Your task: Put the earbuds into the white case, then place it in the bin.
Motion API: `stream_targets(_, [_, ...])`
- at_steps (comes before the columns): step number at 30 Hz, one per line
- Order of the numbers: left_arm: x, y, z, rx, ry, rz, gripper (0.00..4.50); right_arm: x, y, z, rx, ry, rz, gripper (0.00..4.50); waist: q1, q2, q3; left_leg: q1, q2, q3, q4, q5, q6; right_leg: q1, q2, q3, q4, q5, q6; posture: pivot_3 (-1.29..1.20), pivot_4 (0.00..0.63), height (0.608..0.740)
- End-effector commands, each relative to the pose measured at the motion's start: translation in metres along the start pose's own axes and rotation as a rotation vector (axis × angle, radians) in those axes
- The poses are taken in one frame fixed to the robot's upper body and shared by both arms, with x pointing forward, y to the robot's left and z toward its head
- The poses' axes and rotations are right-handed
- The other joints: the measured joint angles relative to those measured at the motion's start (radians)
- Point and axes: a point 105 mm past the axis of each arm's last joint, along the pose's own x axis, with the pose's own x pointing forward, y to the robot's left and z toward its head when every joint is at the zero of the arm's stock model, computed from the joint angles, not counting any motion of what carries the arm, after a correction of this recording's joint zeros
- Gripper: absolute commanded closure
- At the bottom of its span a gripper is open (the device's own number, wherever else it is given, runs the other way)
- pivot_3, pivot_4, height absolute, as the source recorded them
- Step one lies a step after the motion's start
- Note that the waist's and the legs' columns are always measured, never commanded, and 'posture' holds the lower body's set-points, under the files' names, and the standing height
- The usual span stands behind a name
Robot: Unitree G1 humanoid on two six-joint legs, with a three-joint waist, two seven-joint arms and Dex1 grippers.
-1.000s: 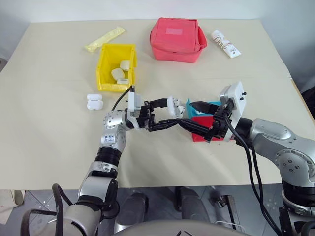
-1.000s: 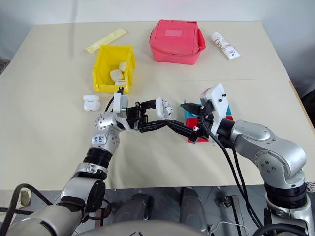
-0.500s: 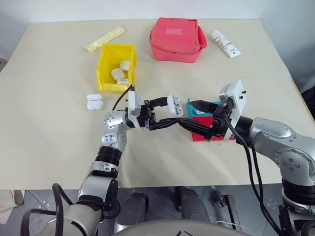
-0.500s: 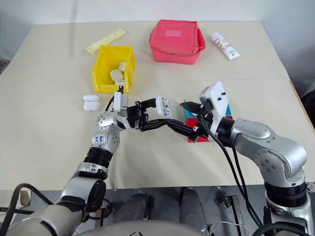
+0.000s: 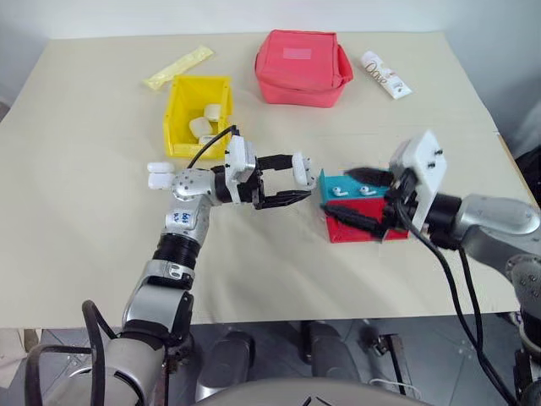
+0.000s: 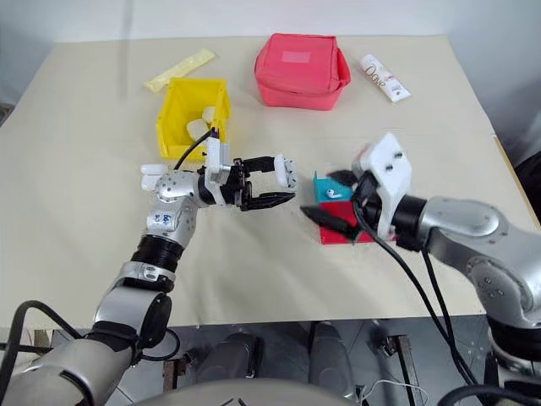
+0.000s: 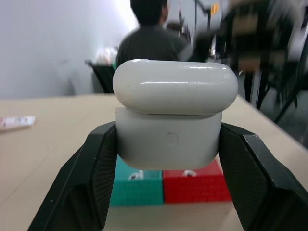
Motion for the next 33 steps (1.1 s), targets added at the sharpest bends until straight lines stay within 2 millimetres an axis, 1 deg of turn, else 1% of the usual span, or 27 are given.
stream_targets(1, [0.008,0.002,0.006,0.04,0.066,-0.03,1.72,-0.001,0.003,0.03,-0.103,-0.044,-0.014,1.57,0.0,0.0,0.0,0.0,0.0,0.0,0.0,0.0,0.0,0.0,0.0,0.0,0.0,0.0,0.0,0.0,0.15,0.74])
stream_targets(2, [0.009,0.003,0.004,0.042,0.083,-0.033,1.72,0.001,0.002,0.035,-0.117,-0.044,-0.018,2.0,0.0,0.0,0.0,0.0,0.0,0.0,0.0,0.0,0.0,0.0,0.0,0.0,0.0,0.0,0.0,0.0,0.15,0.74])
stream_targets(5, [0.01,0.002,-0.002,0.045,0.15,-0.047,1.72,0.008,0.005,0.043,-0.144,-0.036,0.0,2.96,-0.001,0.0,0.0,-0.001,0.0,0.0,0.0,0.0,0.0,0.0,0.0,0.0,0.0,0.0,0.0,0.0,0.15,0.74])
stream_targets(7, [0.011,0.003,-0.005,0.053,0.192,-0.047,1.72,0.014,0.008,0.044,-0.153,-0.022,0.02,3.62,0.001,0.0,0.0,-0.001,0.0,0.0,0.0,0.0,0.0,0.0,-0.001,0.0,0.0,0.0,0.0,0.0,0.15,0.74])
stream_targets(9, [0.015,0.003,-0.001,0.053,0.171,-0.052,1.72,0.022,0.01,0.044,-0.155,-0.004,0.037,4.34,0.001,0.0,0.0,-0.001,-0.001,0.0,0.0,0.0,0.0,0.0,-0.001,0.0,0.0,0.0,0.0,0.0,0.15,0.74])
stream_targets(10, [0.017,0.004,-0.001,0.054,0.179,-0.051,1.72,0.027,0.01,0.043,-0.156,0.006,0.043,4.43,0.001,0.0,0.0,-0.001,-0.001,0.0,0.0,0.0,0.0,0.0,-0.001,0.0,0.0,0.0,0.0,0.0,0.15,0.74])
stream_targets(13, [0.019,0.005,-0.002,0.053,0.201,-0.047,1.72,0.04,0.013,0.037,-0.167,0.028,0.078,4.43,-0.001,0.0,0.0,-0.001,-0.001,0.0,0.0,0.0,0.0,-0.001,-0.001,0.0,0.0,0.0,0.0,0.0,0.15,0.74])
stream_targets(17, [0.021,0.003,0.003,0.063,0.185,-0.053,1.72,0.049,0.012,0.027,-0.17,0.059,0.092,4.43,-0.002,0.0,0.0,-0.001,-0.001,0.0,0.0,0.0,0.0,-0.001,-0.001,0.0,0.0,0.0,0.0,0.0,0.15,0.74])
stream_targets(20, [0.02,0.003,0.01,0.065,0.152,-0.054,1.72,0.051,0.009,0.017,-0.17,0.094,0.094,4.43,-0.001,0.0,0.0,-0.001,-0.001,0.0,0.0,0.0,0.0,-0.001,-0.001,0.0,0.0,0.0,0.0,0.0,0.15,0.74])
stream_targets(23, [0.015,0.004,0.017,0.058,0.12,-0.046,1.72,0.044,0.003,0.007,-0.168,0.133,0.075,4.43,-0.002,0.0,0.0,-0.001,-0.001,0.0,0.0,0.0,0.0,-0.001,-0.001,0.0,0.0,0.0,0.0,0.0,0.15,0.74])
stream_targets(28, [-0.001,0.009,0.026,0.051,0.073,-0.016,1.72,0.025,-0.011,-0.006,-0.162,0.186,0.014,4.43,-0.002,0.0,0.0,-0.001,-0.001,0.0,0.0,0.0,0.0,-0.001,-0.001,0.0,0.0,0.0,0.0,0.0,0.15,0.74])
stream_targets(30, [-0.007,0.009,0.029,0.048,0.054,-0.009,1.72,0.018,-0.016,-0.005,-0.159,0.187,-0.013,4.43,-0.002,0.0,0.0,-0.001,-0.001,0.0,0.0,0.0,0.0,-0.001,-0.001,0.0,0.0,0.0,0.0,0.0,0.15,0.74])
stream_targets(33, [-0.017,0.011,0.029,0.04,0.046,0.009,1.72,0.008,-0.022,0.005,-0.146,0.14,-0.042,4.43,-0.001,0.0,0.0,-0.001,-0.001,0.0,0.0,0.0,0.0,-0.001,-0.001,0.0,0.0,0.0,0.0,0.0,0.15,0.74])
